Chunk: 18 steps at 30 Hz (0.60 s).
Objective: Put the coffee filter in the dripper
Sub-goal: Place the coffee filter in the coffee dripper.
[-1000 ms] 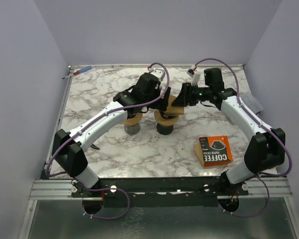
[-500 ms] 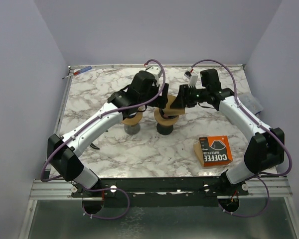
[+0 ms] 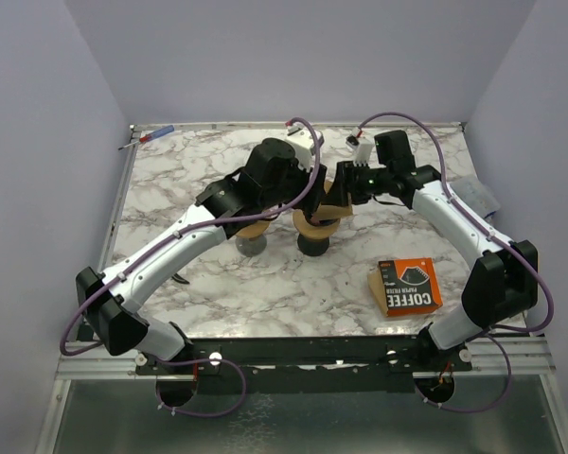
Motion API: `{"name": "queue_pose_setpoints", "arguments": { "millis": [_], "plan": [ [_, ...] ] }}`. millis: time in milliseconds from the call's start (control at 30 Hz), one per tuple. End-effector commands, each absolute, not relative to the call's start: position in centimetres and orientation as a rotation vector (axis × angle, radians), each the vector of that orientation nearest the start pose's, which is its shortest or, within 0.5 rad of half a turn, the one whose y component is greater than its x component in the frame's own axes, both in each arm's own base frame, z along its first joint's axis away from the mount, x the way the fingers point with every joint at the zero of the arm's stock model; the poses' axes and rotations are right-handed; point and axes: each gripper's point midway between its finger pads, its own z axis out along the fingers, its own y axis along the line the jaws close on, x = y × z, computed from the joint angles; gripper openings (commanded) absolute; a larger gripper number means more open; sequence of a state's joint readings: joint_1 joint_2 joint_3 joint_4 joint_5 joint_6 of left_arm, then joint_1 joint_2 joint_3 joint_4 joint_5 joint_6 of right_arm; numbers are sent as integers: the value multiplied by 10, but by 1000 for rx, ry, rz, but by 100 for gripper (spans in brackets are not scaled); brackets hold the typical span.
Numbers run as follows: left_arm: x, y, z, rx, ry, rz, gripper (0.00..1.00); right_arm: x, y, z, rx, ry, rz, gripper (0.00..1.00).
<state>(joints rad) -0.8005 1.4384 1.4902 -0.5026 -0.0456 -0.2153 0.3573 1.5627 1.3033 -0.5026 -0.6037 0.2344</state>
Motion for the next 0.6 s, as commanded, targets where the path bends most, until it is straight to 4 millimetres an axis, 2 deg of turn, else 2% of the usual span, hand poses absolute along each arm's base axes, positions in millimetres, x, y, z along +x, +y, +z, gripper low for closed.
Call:
{"name": "queue_pose_setpoints", "arguments": {
  "millis": [0,100,200,400,567],
  "plan": [
    [291,-338,317,681,1922,-620,59,337,241,196,-473,2339,954,55],
    [288,-354,310,704,1933,-613,52,337,240,197,-469,2343,941,55],
    [293,-358,296,693,1961,-564,46,337,240,197,-470,2343,937,55],
    [307,-349,265,636,2036,-440,32,336,239,199,-473,2341,927,55],
    [305,-342,255,625,2071,-410,25,336,239,198,-475,2342,924,55]
  ]
}}
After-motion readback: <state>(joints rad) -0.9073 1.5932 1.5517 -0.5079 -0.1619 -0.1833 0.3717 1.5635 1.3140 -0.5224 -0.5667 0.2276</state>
